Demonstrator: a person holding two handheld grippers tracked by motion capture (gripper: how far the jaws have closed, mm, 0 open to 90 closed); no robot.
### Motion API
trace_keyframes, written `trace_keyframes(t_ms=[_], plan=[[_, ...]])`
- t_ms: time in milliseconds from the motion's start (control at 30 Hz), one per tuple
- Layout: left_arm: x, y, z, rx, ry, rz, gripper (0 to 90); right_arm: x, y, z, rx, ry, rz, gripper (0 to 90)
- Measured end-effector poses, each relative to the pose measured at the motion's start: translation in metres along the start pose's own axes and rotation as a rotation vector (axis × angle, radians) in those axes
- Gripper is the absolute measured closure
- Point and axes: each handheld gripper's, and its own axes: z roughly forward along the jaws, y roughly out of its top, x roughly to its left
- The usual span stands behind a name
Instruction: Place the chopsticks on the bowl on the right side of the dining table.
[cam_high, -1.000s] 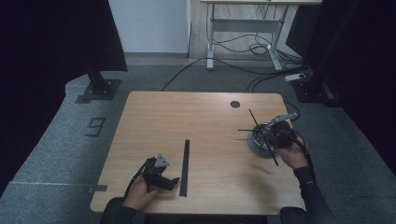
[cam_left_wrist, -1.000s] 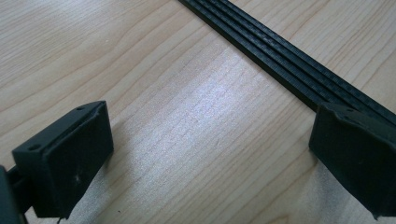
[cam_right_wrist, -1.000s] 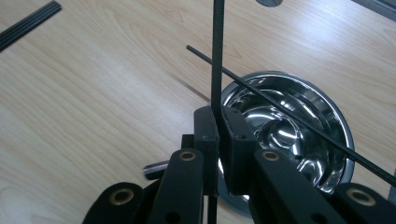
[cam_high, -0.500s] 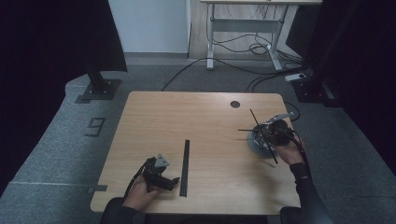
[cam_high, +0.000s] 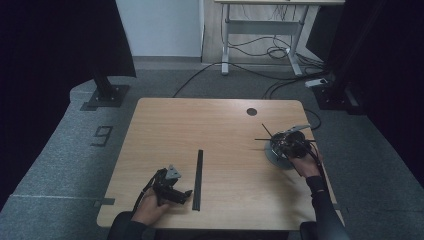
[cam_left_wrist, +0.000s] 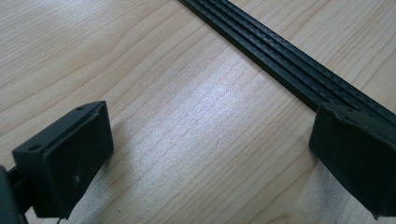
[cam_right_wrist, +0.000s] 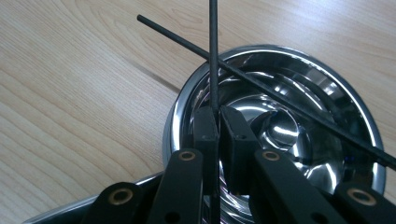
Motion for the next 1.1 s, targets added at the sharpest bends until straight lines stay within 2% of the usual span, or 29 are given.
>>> trace_keyframes(t_ms=[300,333,367,400,433,500,533,567,667,800,900,1100], plan=[[0.000,0.000,0.000,0.001,-0.001,0.001,0.0,-0.002,-0.007,0.006,-0.024,0.008,0.036,83.5],[0.000,0.000,0.000,0.001,-0.001,0.001,0.0,-0.003,-0.008,0.006,-0.034,0.000,0.052,76.9],[0.000,0.000,0.000,0.001,-0.001,0.001,0.0,-0.003,-0.008,0.006,-0.034,0.000,0.052,76.9],[0.000,0.000,0.000,0.001,-0.001,0.001,0.0,-0.005,-0.009,0.005,-0.055,0.002,0.081,68.2],[0.000,0.000,0.000,0.002,-0.001,0.003,0.0,-0.005,-0.009,0.005,-0.055,0.002,0.081,68.2],[0.000,0.000,0.000,0.002,-0.001,0.001,0.0,-0.007,-0.010,0.003,-0.070,-0.005,0.104,60.0],[0.000,0.000,0.000,0.002,-0.001,0.002,0.0,-0.008,-0.010,0.002,-0.079,-0.016,0.114,53.3],[0.000,0.000,0.000,0.002,-0.001,0.002,0.0,-0.008,-0.010,0.002,-0.079,-0.016,0.114,53.3],[0.000,0.000,0.000,0.001,-0.001,0.000,0.0,-0.008,-0.011,-0.003,-0.098,-0.057,0.125,43.6],[0.000,0.000,0.000,0.001,-0.001,0.000,0.0,-0.010,-0.013,-0.008,-0.081,-0.094,0.129,31.1],[0.000,0.000,0.000,0.001,-0.001,0.000,0.0,-0.011,-0.015,-0.012,-0.093,-0.109,0.148,27.8],[0.000,0.000,0.000,0.001,-0.001,0.000,0.0,-0.010,-0.019,-0.021,-0.101,-0.127,0.138,19.7]])
